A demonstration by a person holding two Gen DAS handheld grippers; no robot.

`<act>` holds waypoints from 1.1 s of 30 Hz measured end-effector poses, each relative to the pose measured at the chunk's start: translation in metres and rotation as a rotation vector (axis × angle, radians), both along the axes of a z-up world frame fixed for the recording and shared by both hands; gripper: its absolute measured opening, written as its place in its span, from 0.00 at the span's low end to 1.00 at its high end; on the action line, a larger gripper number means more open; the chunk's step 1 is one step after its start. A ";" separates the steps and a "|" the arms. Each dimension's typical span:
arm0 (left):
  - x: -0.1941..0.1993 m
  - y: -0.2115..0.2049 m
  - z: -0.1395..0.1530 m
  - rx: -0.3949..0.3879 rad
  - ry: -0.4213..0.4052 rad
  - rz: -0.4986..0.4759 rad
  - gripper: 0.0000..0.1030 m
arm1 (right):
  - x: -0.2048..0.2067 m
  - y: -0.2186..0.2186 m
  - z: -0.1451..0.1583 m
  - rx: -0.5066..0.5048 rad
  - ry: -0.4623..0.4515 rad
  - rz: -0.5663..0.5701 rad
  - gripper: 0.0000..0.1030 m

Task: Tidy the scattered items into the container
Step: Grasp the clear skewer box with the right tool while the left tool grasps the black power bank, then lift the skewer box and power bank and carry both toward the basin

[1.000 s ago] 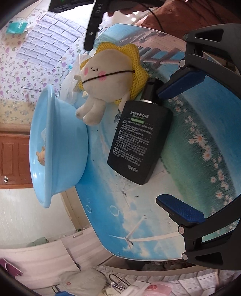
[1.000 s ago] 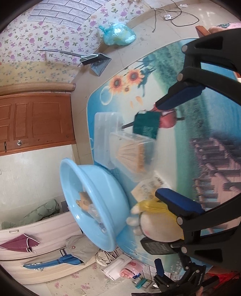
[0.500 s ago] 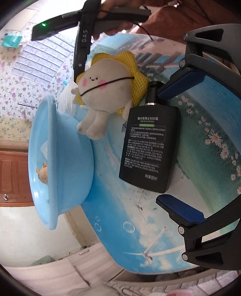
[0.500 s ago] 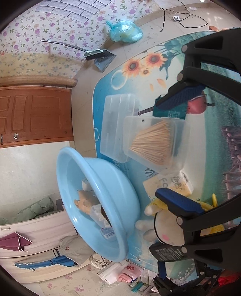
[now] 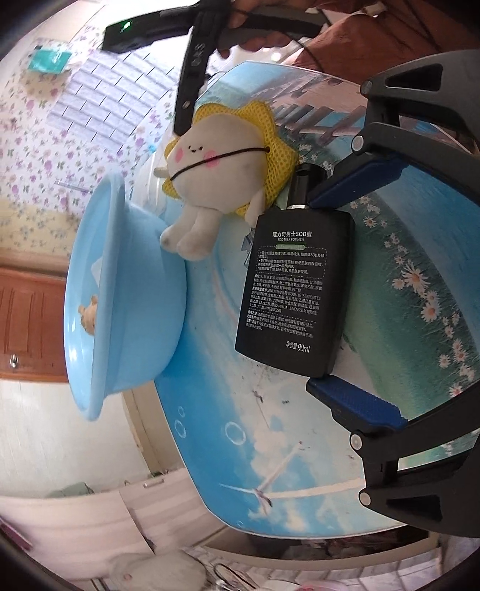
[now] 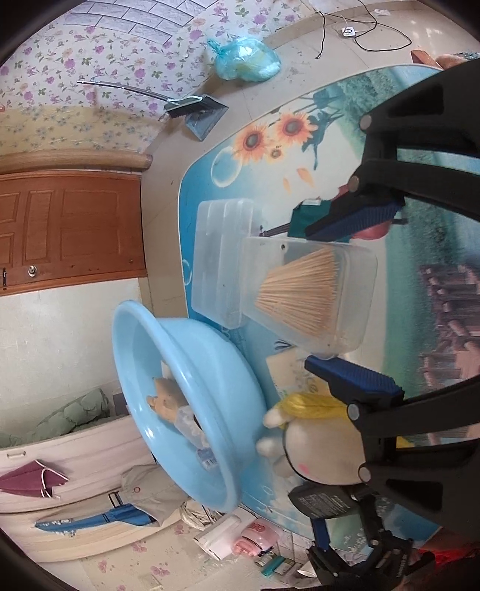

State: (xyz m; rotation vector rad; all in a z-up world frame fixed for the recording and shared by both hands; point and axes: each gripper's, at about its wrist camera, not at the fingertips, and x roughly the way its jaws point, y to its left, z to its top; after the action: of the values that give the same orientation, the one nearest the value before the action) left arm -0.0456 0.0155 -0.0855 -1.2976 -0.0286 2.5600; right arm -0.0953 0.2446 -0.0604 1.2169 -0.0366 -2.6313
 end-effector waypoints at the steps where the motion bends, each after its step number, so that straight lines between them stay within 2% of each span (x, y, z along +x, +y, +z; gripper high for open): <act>1: 0.001 0.000 0.000 0.001 -0.001 0.015 0.88 | 0.004 0.001 0.001 0.000 0.000 0.007 0.61; 10: 0.012 -0.009 0.001 -0.005 -0.018 0.218 0.88 | 0.035 0.015 0.000 0.000 -0.012 0.028 0.61; 12: 0.013 -0.009 0.001 -0.007 -0.022 0.235 0.88 | 0.040 0.016 -0.001 0.006 -0.020 0.033 0.61; 27: 0.006 -0.013 0.002 0.007 -0.026 0.156 0.89 | 0.038 0.007 -0.013 0.075 -0.048 0.039 0.62; 33: 0.000 -0.011 -0.003 -0.027 -0.038 0.121 0.94 | 0.032 0.002 -0.015 0.100 -0.057 0.012 0.69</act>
State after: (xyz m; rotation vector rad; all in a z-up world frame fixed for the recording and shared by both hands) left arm -0.0459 0.0047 -0.0886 -1.3955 -0.0827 2.6443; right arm -0.0632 0.2469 -0.0754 1.3198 0.0937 -2.6157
